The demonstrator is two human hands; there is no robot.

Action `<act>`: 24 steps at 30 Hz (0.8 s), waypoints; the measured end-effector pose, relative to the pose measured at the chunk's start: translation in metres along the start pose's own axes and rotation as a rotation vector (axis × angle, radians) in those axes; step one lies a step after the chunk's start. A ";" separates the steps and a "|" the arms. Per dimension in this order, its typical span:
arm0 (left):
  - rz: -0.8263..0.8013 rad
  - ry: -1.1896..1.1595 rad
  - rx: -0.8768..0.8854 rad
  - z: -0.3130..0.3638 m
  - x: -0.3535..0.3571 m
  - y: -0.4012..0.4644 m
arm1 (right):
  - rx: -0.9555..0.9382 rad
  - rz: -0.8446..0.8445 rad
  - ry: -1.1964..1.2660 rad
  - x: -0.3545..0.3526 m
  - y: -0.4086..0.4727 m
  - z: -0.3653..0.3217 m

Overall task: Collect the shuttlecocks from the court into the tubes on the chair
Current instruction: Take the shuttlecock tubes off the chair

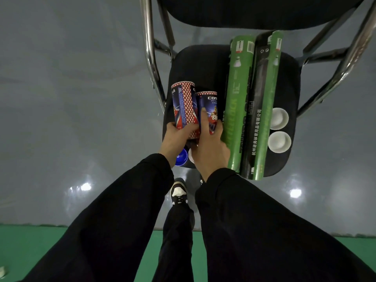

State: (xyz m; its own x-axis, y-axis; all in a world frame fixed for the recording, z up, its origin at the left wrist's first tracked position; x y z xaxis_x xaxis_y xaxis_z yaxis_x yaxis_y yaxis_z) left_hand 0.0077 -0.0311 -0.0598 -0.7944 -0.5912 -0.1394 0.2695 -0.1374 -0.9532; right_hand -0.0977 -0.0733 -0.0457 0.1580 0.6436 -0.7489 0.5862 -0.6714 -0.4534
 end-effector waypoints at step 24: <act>-0.213 -0.090 0.088 -0.068 -0.059 -0.212 | 0.470 0.251 1.425 -0.069 -0.211 -0.020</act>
State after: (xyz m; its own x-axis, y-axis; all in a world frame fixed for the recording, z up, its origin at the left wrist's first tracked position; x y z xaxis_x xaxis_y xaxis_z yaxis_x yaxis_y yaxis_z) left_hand -0.0396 0.0869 0.1321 -0.7879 -0.6091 0.0903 0.1506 -0.3329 -0.9309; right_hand -0.2167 0.0312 0.1118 0.9848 0.1205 0.1249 0.1736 -0.6897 -0.7030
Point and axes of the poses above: each hand's wrist, its own y-axis towards the middle knuckle, its own x-axis out of the palm, z = x × y, the point moved 2 cm from there along y, towards the middle knuckle, and after that the axes turned 12 degrees about -x, right-handed, at the moved point
